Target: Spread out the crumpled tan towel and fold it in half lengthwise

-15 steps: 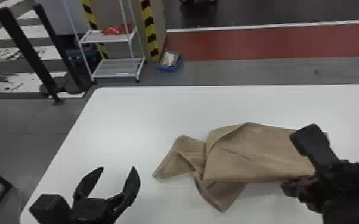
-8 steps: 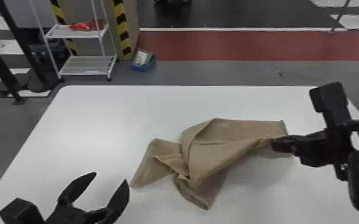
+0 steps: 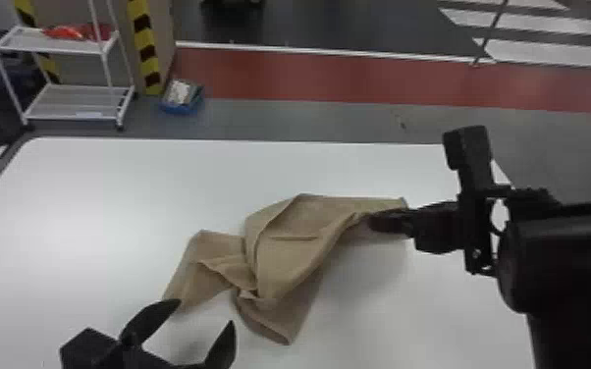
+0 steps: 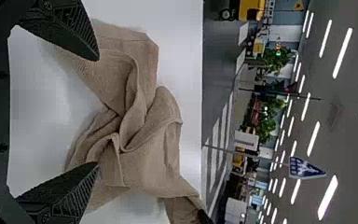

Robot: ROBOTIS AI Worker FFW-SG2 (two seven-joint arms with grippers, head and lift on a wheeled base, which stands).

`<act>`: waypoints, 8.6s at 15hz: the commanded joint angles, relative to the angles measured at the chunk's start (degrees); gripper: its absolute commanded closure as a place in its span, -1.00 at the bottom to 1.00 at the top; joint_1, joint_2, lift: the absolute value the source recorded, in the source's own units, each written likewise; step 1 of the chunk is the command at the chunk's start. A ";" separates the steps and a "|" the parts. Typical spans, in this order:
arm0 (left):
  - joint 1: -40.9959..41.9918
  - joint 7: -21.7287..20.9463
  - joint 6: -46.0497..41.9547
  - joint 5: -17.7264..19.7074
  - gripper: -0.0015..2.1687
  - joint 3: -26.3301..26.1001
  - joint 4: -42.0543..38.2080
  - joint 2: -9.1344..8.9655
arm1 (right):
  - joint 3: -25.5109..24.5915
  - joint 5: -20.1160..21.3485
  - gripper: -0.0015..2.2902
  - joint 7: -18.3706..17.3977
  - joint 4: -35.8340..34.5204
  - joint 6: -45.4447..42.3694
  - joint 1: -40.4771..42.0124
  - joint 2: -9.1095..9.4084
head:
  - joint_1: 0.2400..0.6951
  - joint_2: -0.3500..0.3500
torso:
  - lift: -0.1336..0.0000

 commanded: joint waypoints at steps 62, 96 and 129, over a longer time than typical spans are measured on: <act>-27.07 25.19 27.22 3.96 -0.37 -21.19 10.55 -0.25 | -13.83 -10.48 -0.12 -0.52 -8.95 4.99 3.01 3.98 | 1.00 -0.83 | -0.84; -13.18 5.59 24.76 -5.45 0.93 -4.93 -8.61 13.81 | 15.00 10.44 -0.64 12.40 -2.71 3.76 7.32 -9.99 | 1.00 -0.22 | -0.84; -6.86 -7.42 16.50 -12.39 0.93 -6.60 -11.43 15.22 | 15.09 22.48 -0.84 21.55 -4.91 -6.79 11.36 -24.49 | 1.00 -0.74 | -0.84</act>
